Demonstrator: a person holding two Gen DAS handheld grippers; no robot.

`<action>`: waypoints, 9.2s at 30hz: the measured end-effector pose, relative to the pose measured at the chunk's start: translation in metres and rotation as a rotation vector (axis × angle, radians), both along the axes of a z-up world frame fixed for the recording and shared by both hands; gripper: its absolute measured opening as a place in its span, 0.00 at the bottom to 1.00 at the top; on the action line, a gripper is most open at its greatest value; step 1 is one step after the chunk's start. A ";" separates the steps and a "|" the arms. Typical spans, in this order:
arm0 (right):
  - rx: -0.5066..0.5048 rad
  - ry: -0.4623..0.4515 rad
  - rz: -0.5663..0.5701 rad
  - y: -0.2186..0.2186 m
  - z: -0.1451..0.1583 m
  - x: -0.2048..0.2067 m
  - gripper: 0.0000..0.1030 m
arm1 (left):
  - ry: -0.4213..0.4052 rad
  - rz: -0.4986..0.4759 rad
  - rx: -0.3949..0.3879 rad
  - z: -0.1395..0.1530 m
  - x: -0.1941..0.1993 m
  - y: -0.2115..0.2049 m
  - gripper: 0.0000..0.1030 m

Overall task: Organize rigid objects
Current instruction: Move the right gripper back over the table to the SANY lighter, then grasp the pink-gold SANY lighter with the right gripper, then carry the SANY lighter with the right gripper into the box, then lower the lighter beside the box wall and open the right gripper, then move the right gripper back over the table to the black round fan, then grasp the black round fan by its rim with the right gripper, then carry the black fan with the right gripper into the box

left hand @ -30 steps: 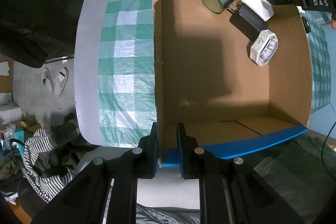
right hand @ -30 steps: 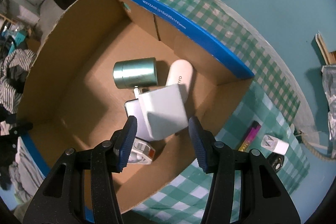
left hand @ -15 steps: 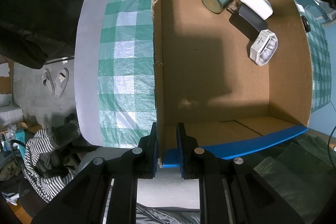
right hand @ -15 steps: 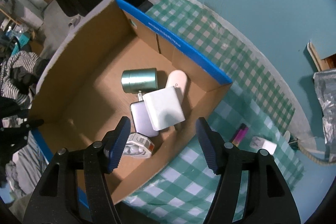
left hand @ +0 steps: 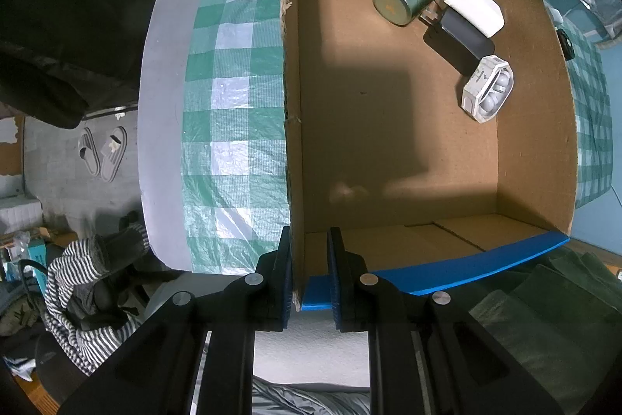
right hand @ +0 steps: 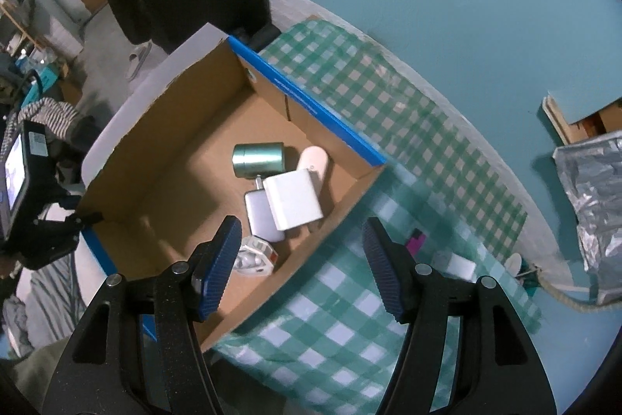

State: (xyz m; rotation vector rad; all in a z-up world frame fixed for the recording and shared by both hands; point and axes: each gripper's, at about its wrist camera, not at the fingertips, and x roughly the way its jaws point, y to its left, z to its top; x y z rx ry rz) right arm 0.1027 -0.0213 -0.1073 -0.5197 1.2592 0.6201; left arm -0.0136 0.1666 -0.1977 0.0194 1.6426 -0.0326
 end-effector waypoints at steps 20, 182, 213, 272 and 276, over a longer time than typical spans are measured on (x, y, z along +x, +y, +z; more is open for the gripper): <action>-0.017 0.157 -0.311 -0.095 -0.063 0.063 0.63 | 0.009 0.009 0.002 -0.001 0.004 0.001 0.15; 0.106 0.216 -0.117 -0.086 -0.051 -0.013 0.53 | 0.006 0.008 0.008 0.004 0.004 0.002 0.15; -0.051 0.296 -0.693 -0.287 -0.146 0.094 0.66 | 0.027 0.069 0.029 0.001 0.006 0.003 0.15; -0.036 0.230 -0.296 -0.153 -0.085 0.037 0.59 | 0.005 0.036 0.008 0.008 0.004 0.002 0.15; -0.035 0.216 -0.236 -0.130 -0.074 0.032 0.59 | 0.001 0.027 0.004 0.008 0.003 0.002 0.15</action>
